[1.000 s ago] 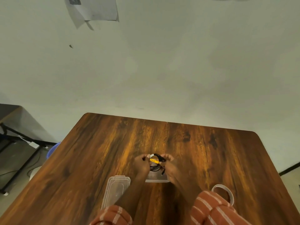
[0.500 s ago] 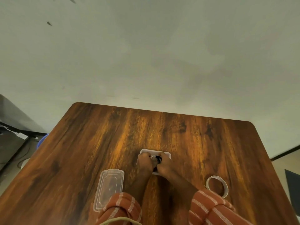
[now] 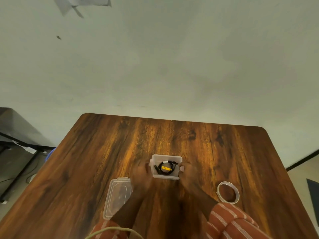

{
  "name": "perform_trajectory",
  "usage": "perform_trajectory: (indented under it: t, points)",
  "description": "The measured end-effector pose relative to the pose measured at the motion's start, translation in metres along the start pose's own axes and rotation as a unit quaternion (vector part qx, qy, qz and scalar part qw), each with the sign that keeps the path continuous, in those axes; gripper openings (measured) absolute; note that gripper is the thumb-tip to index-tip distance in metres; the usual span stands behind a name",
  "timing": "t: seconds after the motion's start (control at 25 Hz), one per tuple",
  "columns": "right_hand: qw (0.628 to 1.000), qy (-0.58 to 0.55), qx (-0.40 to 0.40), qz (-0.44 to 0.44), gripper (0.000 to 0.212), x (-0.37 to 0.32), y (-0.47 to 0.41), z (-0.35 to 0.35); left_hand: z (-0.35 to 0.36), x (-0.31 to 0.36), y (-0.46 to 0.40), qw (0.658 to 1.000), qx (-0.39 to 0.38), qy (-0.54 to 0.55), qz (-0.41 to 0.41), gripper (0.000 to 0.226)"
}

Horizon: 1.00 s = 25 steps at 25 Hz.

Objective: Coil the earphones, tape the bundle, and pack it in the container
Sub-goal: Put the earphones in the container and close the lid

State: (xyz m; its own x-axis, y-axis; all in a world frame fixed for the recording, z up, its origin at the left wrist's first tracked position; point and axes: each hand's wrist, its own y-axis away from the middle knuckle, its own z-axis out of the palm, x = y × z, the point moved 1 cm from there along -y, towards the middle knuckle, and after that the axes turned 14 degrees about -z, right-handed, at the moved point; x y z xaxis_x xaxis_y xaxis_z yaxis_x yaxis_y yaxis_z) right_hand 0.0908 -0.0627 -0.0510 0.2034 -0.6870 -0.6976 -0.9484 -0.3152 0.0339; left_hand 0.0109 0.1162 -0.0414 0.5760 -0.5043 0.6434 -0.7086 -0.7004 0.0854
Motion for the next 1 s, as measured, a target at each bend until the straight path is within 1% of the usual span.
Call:
perform_trajectory:
  t: [0.04,0.08,0.12,0.2,0.24,0.28,0.36,0.44,0.56,0.64,0.68,0.72,0.76,0.84,0.88,0.92,0.96,1.0]
  points:
    - [1.000,-0.004,-0.015,0.003,0.034,0.005,0.002,0.000,-0.008,-0.017,0.009,0.999,0.022,-0.024,-0.008,0.026]
    - [1.000,-0.001,-0.030,0.004,0.033,0.007,0.005,0.000,-0.016,-0.038,0.021,0.997,0.030,-0.066,-0.030,0.032]
    - [0.999,0.002,-0.034,0.007,0.032,0.010,0.008,0.001,-0.021,-0.059,0.032,0.989,0.022,-0.131,-0.060,0.041]
    - [0.999,-0.018,-0.015,0.023,0.031,0.014,0.016,0.000,-0.028,-0.095,0.057,0.957,-0.034,-0.268,-0.102,0.056]
    - [0.999,-0.030,-0.004,0.032,0.032,0.015,0.021,-0.001,-0.029,-0.106,0.066,0.944,-0.066,-0.305,-0.108,0.056]
    - [0.998,-0.040,0.007,0.045,0.033,0.017,0.028,-0.004,-0.030,-0.113,0.071,0.938,-0.090,-0.320,-0.104,0.052]
    - [0.996,-0.061,0.015,0.061,0.036,0.023,0.042,-0.010,-0.027,-0.115,0.072,0.937,-0.120,-0.317,-0.083,0.042]
    - [0.996,-0.069,0.015,0.060,0.034,0.033,0.060,-0.017,-0.023,-0.106,0.074,0.936,-0.126,-0.322,-0.064,0.038]
    - [0.995,-0.079,0.022,0.056,0.026,0.042,0.087,-0.027,-0.025,-0.086,0.080,0.949,-0.087,-0.293,-0.079,0.044]
    - [0.994,-0.094,0.031,0.052,0.018,0.046,0.100,-0.031,-0.037,-0.070,0.076,0.967,-0.062,-0.222,-0.109,0.053]
    - [0.994,-0.087,0.043,0.044,0.013,0.048,0.104,-0.034,-0.044,-0.058,0.068,0.974,-0.059,-0.187,-0.110,0.057]
    - [0.995,-0.074,0.058,0.036,0.010,0.047,0.105,-0.038,-0.051,-0.043,0.060,0.980,-0.057,-0.163,-0.095,0.057]
    - [0.994,-0.069,0.077,0.027,0.012,0.046,0.105,-0.044,-0.055,-0.024,0.052,0.987,-0.048,-0.138,-0.070,0.052]
    - [0.989,-0.113,0.099,0.008,0.023,0.037,0.093,-0.055,-0.064,0.018,0.039,0.997,-0.025,-0.067,0.000,0.032]
    - [0.985,-0.149,0.088,0.001,0.034,0.030,0.084,-0.061,-0.066,0.039,0.035,0.998,-0.028,-0.037,0.035,0.023]
    - [0.980,-0.189,0.066,-0.004,0.048,0.020,0.076,-0.067,-0.067,0.060,0.030,0.997,-0.054,-0.011,0.060,0.017]
    - [0.971,-0.233,0.048,-0.001,0.060,0.012,0.067,-0.070,-0.067,0.077,0.024,0.991,-0.105,0.016,0.076,0.014]
    - [0.963,-0.267,0.042,0.007,0.063,0.006,0.060,-0.074,-0.065,0.092,0.018,0.981,-0.168,0.038,0.083,0.013]
